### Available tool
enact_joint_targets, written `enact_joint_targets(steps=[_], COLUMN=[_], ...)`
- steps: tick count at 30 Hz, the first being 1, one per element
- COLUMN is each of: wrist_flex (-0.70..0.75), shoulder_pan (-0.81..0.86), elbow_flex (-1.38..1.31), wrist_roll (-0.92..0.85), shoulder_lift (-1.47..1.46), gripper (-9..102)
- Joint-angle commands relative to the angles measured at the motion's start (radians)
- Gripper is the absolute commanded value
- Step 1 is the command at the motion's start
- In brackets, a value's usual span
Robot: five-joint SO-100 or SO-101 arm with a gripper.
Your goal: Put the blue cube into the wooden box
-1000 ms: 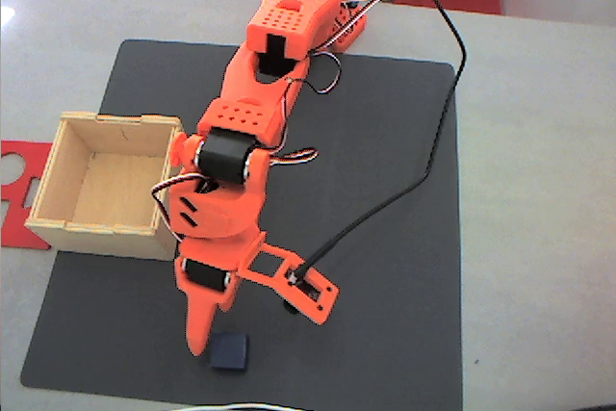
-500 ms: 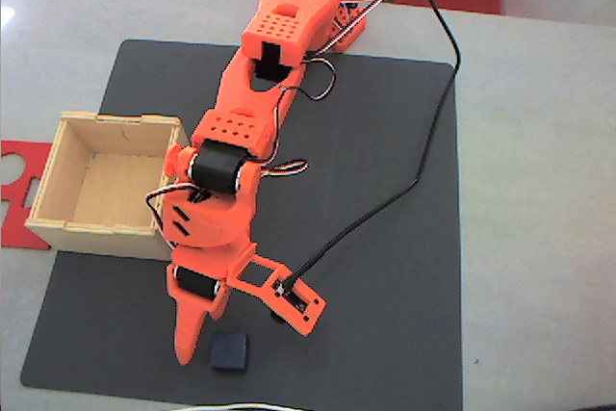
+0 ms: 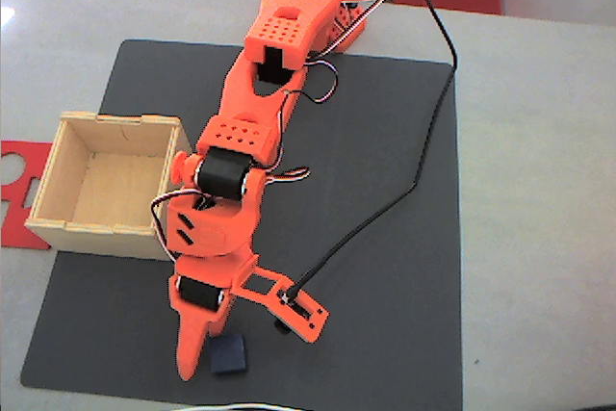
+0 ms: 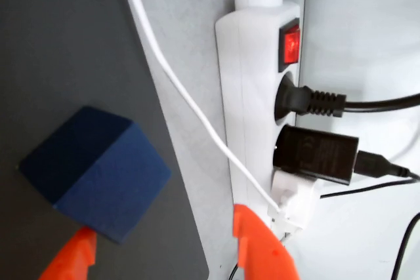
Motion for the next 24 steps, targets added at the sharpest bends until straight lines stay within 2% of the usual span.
enact_joint_targets(steps=[1,4,10,20,24], wrist_flex=[-0.009,-0.002,0.032,0.227,0.397], shoulder_pan=[-0.031,-0.043,-0.040,0.009,0.032], elbow_flex=[-0.026,-0.028,-0.029,-0.081,-0.245], wrist_roll=[-0.051,-0.067,-0.077,-0.038,-0.049], shoulder_lift=[0.009,0.006,0.008,0.005,-0.060], gripper=[26,24,0,0,0])
